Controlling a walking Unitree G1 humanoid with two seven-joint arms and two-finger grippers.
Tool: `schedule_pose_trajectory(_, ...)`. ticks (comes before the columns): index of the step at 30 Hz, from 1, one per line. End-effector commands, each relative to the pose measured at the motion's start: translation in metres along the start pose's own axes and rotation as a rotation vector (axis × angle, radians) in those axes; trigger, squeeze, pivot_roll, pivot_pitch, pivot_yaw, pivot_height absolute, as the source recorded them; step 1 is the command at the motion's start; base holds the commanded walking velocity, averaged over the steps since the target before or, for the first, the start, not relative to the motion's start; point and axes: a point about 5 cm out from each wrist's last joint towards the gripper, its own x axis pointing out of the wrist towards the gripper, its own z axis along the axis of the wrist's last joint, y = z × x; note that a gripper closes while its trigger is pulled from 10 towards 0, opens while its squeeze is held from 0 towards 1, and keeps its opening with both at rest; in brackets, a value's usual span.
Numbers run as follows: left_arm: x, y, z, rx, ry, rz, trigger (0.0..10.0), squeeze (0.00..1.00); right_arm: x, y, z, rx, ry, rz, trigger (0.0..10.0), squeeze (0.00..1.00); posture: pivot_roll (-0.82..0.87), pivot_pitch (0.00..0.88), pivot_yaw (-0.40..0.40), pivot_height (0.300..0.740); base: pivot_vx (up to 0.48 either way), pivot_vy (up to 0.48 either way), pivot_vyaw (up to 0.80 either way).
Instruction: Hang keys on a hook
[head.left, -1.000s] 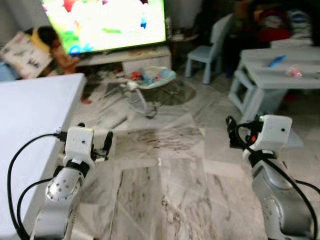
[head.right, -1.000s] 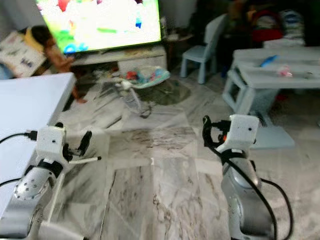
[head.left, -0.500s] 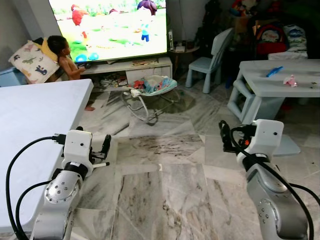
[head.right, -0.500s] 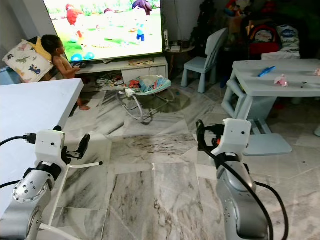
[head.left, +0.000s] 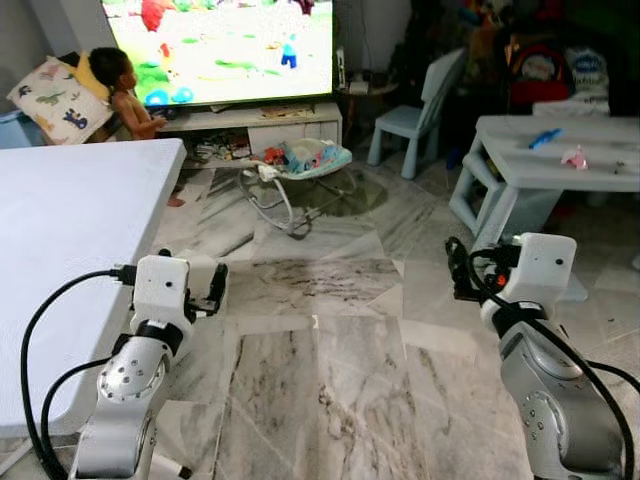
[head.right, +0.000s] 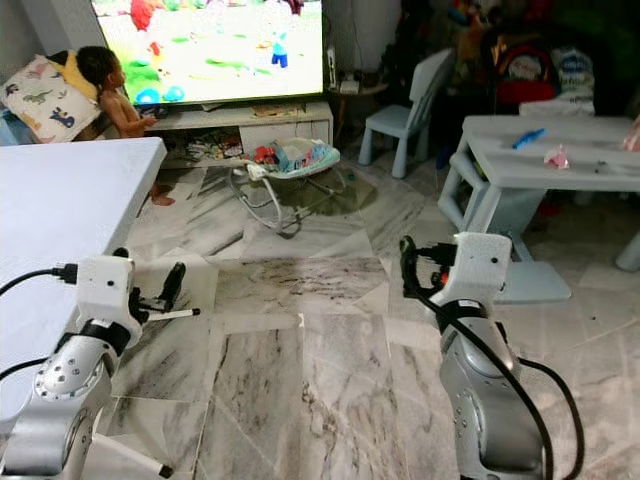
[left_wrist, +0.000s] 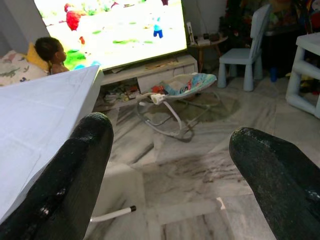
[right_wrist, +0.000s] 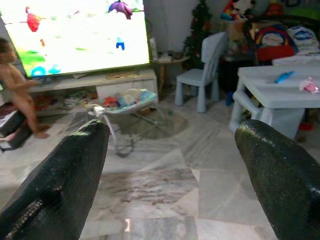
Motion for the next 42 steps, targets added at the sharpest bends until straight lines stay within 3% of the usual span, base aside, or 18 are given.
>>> schedule_pose_trajectory(1,0.001,0.0,-0.001,-0.002,0.007,0.007,10.0,0.0,0.001,-0.003,0.0,0.0,0.012,-0.013,10.0,0.0,-0.07,0.0,0.044,0.74,-0.247,0.0,0.0)
schedule_pose_trajectory(14,0.004,0.0,0.0,0.006,0.006,-0.004,10.0,0.0,0.002,-0.002,0.003,-0.002,-0.003,-0.01,10.0,0.0,-0.07,0.0,0.056,0.74,-0.036,0.0,0.0)
schedule_pose_trajectory(42,0.0,0.001,0.001,0.03,0.002,-0.007,10.0,0.0,0.007,0.008,0.002,0.002,-0.01,0.013,10.0,0.0,-0.03,0.0,0.055,0.74,-0.299,0.0,0.0)
